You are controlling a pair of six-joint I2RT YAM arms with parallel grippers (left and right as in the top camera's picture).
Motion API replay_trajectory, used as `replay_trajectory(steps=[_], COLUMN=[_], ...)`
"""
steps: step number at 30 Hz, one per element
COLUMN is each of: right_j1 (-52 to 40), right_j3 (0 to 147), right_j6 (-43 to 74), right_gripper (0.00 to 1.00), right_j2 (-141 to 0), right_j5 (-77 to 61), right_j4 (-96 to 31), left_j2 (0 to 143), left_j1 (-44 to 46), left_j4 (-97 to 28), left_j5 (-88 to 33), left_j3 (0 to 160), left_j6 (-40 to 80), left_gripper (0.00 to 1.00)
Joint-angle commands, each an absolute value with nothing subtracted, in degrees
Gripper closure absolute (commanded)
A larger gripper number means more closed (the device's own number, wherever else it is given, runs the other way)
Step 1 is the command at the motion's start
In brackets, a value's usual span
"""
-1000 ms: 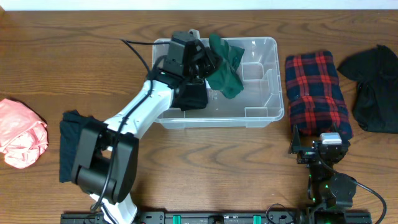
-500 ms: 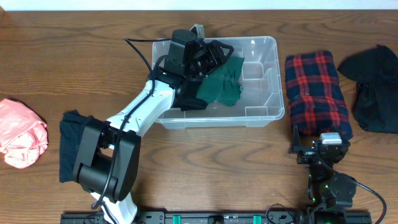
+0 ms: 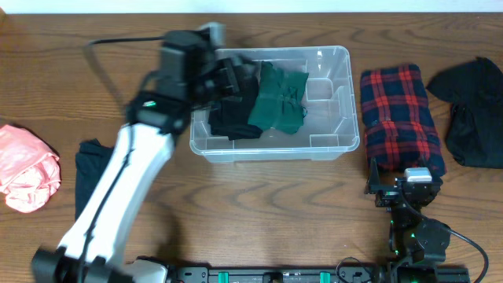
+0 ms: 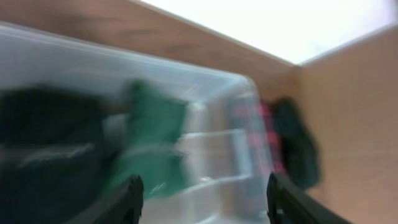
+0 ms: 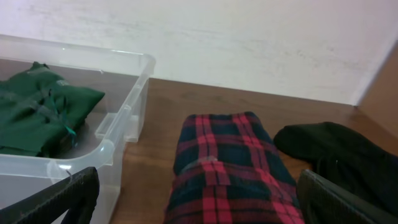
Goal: Pack container
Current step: 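Lift the green cloth with left gripper and drop it into the bin, then reach left gripper to the dark teal cloth and grasp it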
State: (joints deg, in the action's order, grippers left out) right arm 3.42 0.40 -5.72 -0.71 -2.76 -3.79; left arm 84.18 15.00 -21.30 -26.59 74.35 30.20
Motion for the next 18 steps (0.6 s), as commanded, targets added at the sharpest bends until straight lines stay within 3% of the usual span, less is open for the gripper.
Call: replay_trajectory(steps=[1, 9, 18], right_j1=[2.6, 2.6, 2.6], right_j3=[0.3, 0.3, 0.3], right_j6=[-6.5, -6.5, -6.5], right_gripper=[0.01, 0.01, 0.01], right_j2=[-0.5, -0.5, -0.5], right_j5=[-2.3, -2.3, -2.3], right_j4=[-4.0, -4.0, -4.0], left_j2=[80.2, 78.6, 87.5], left_j1=[8.0, -6.1, -8.8], left_j4=[-30.0, -53.9, -60.7], left_j5=[-18.9, 0.7, 18.0], left_j3=[74.9, 74.8, 74.1], left_j6=[21.2, 13.5, 9.4], left_gripper=[0.35, 0.29, 0.28])
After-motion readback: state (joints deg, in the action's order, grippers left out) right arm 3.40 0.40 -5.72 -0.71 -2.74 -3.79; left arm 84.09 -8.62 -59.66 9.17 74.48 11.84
